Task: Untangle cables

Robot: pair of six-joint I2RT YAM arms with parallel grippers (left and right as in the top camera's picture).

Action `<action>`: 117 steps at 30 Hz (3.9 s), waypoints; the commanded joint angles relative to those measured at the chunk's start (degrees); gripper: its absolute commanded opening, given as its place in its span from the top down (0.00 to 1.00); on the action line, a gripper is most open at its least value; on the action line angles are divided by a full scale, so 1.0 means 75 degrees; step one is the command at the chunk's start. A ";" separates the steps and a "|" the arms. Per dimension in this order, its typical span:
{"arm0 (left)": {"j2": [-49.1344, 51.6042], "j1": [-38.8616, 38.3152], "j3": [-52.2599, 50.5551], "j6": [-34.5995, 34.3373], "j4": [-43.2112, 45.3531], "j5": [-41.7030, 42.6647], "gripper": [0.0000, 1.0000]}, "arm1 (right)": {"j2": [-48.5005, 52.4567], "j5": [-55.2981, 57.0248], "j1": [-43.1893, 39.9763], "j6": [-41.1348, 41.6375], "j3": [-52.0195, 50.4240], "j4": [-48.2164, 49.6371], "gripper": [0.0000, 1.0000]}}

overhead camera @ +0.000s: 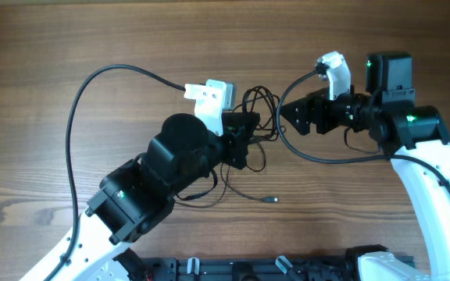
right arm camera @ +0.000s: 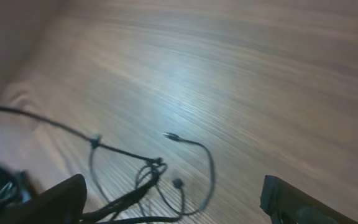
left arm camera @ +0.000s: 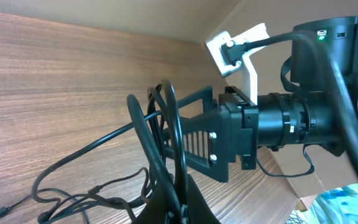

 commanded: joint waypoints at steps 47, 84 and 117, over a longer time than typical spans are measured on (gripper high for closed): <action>0.0076 0.0026 0.0047 0.0082 0.0796 0.1102 0.96 | 0.0044 -0.1218 0.0000 -0.0256 -0.0041 0.1177 0.03; 0.0414 0.0035 0.0047 0.0082 0.0956 0.0761 0.96 | 0.0044 -0.3754 0.0003 -0.2017 -0.0041 0.0933 0.95; 0.0513 0.0382 0.0047 -0.1542 -0.1658 -0.0440 0.96 | 0.0044 -0.3518 -0.0012 0.0533 -0.0041 0.2562 0.96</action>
